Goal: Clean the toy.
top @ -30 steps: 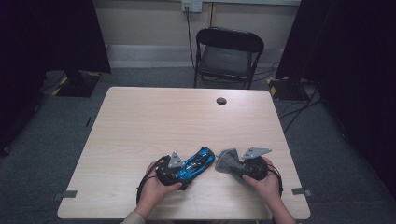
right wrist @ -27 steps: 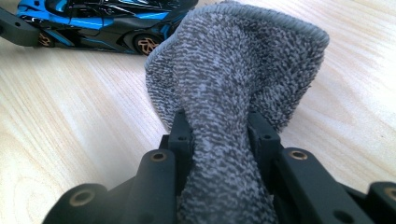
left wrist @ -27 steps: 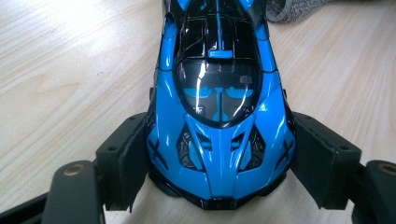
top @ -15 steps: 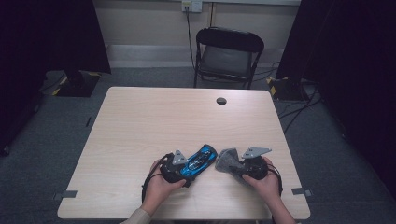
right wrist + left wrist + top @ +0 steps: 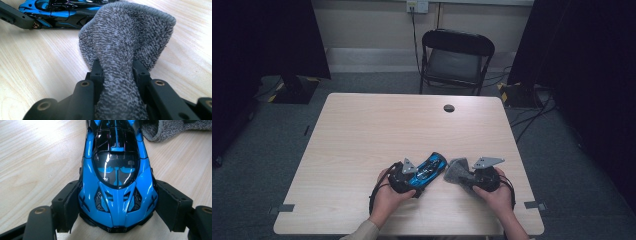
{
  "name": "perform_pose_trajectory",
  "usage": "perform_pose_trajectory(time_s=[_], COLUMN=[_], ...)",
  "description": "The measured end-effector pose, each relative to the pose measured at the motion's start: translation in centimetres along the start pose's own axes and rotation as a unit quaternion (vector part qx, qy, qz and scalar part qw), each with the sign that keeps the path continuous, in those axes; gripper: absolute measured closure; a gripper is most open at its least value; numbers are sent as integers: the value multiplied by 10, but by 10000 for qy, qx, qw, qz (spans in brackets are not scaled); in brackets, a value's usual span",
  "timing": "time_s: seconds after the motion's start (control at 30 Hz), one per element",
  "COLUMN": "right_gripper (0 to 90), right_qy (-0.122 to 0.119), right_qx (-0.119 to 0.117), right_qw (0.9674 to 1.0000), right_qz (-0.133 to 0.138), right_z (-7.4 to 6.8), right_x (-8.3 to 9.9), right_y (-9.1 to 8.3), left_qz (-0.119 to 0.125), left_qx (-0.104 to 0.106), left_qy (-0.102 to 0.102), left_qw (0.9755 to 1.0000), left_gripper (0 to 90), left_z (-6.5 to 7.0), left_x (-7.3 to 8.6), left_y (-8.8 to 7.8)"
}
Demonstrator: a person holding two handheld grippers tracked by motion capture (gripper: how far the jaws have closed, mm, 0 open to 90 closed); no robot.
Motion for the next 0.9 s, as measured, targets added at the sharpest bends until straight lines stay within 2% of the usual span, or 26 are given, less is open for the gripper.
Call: perform_pose_trajectory(time_s=[0.1, 0.27, 0.4, 0.43, 0.57, 0.67, 0.9], right_gripper=[686, 686, 686, 686, 686, 686, 685], right_qy=[39, 41, -8, -4, -132, -176, -129], right_qx=[40, -14, -26, -45, -51, 1, 179], right_qw=[10000, 10000, 10000, 10000, 9999, 9998, 9998], right_qz=[19, 15, -4, 2, -19, -52, -29], right_z=[4, 2, -2, -4, -11, -15, -12], right_x=[0, 1, -2, -3, -11, -17, -24], right_y=[-4, -7, -2, -1, 8, 14, 25], left_qz=[21, 59, 62, 23, 5, -14, -30], left_qx=[3, 23, 17, 13, 21, 6, 70], left_qy=[-3, -12, -38, 10, 10, 0, -100], left_qw=[10000, 10000, 10000, 10000, 10000, 10000, 9999], left_gripper=[259, 259, 259, 259, 258, 258, 256], left_z=[1, 2, 5, 5, 7, 8, 10], left_x=[1, 1, 2, 2, 2, 2, 3], left_y=[0, 0, 0, -1, 0, -1, -2])
Point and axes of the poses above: each handheld gripper's, and its own axes: y roughly forward along the jaws, x roughly out of its underside, z roughly to its right, the point moved 8 cm from there along y, roughly forward along the jaws, and after that the axes turned 11 degrees about -y, right-handed, at the moved point
